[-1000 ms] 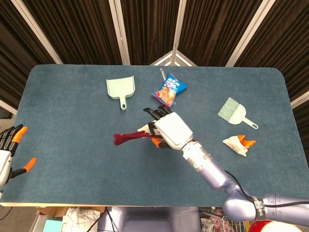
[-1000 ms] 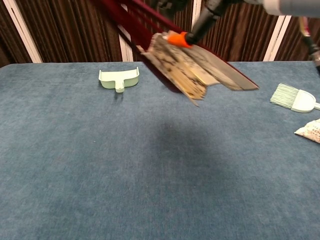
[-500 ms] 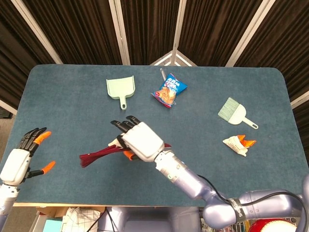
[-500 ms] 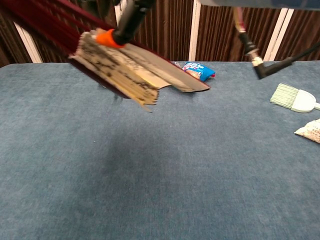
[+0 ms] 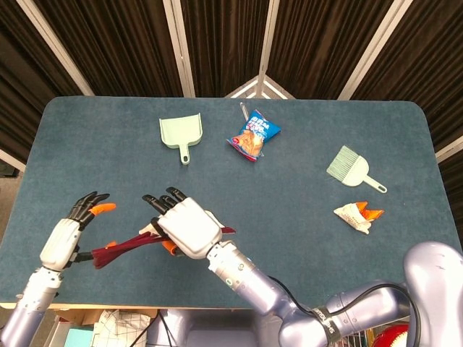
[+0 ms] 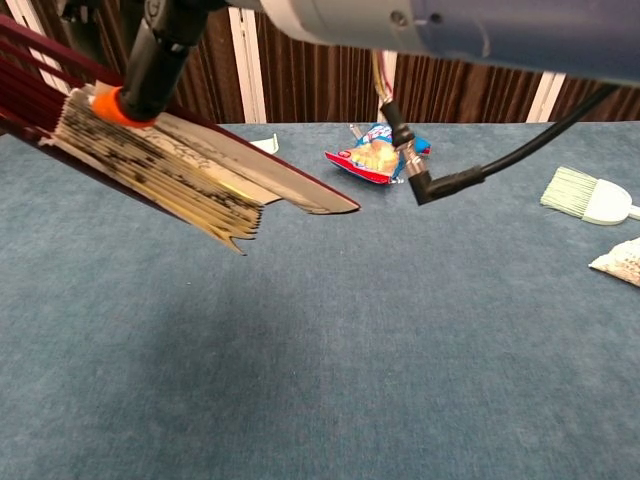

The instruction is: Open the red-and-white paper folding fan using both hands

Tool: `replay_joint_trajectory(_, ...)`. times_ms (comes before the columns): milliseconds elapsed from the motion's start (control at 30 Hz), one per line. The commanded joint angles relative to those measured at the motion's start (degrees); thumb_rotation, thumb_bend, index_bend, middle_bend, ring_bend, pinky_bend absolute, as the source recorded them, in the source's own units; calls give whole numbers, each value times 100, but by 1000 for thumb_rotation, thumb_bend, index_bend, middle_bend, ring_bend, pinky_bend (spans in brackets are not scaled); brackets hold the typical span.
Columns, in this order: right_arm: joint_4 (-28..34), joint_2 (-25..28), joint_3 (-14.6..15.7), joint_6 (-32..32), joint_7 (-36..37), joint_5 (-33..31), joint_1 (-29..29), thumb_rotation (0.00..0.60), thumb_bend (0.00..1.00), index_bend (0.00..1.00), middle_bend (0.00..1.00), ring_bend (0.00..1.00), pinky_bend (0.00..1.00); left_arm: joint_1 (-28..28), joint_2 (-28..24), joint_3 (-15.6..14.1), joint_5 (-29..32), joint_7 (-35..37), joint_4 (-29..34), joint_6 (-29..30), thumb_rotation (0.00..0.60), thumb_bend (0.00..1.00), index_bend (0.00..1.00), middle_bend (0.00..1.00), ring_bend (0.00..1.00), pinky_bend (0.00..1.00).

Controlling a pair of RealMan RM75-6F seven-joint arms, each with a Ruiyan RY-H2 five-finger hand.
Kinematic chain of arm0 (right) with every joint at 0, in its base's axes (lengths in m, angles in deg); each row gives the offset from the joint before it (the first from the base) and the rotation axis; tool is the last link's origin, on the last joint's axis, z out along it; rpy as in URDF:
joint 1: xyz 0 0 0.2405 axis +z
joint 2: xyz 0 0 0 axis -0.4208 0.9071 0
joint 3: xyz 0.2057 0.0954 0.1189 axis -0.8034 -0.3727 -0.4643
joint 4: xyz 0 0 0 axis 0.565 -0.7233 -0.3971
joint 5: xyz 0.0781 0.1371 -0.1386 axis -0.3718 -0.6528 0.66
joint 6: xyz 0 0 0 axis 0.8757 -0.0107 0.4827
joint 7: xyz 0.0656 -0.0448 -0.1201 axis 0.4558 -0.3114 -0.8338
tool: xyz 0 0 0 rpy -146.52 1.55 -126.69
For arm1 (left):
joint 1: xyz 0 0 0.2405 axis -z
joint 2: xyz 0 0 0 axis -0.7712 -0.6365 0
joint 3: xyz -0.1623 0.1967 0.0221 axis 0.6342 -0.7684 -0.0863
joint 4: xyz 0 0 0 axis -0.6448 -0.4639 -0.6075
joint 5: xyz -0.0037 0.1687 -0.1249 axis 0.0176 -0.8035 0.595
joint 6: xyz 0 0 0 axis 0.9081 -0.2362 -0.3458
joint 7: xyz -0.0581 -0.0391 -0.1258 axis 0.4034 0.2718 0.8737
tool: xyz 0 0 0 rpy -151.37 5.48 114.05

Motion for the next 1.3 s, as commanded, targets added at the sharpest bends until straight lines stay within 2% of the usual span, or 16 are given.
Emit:
replay_joint_trajectory(33, 66, -74, 16, -105, 88, 27, 28, 600, 481, 692, 153, 249, 164, 97, 163, 36, 19, -57, 51, -88, 600, 340, 292, 117, 0, 50)
replay_joint_trajectory(433, 289, 11, 85, -351, 98, 146, 62, 600, 482, 698, 153, 250, 165, 326, 636, 20, 93, 86, 166, -358, 600, 340, 364, 141, 0, 50)
replay_joint_trajectory(800, 463, 145, 143, -449, 58, 124, 112, 600, 484, 698, 153, 250, 170, 472, 972, 26, 42, 798, 218, -341, 600, 367, 403, 159, 0, 50)
replay_joint_trajectory(1300, 523, 280, 238, -547, 85, 123, 117, 600, 485, 700, 153, 250, 170, 570, 1315, 13, 58, 1397, 64, -273, 600, 481, 522, 238, 0, 50)
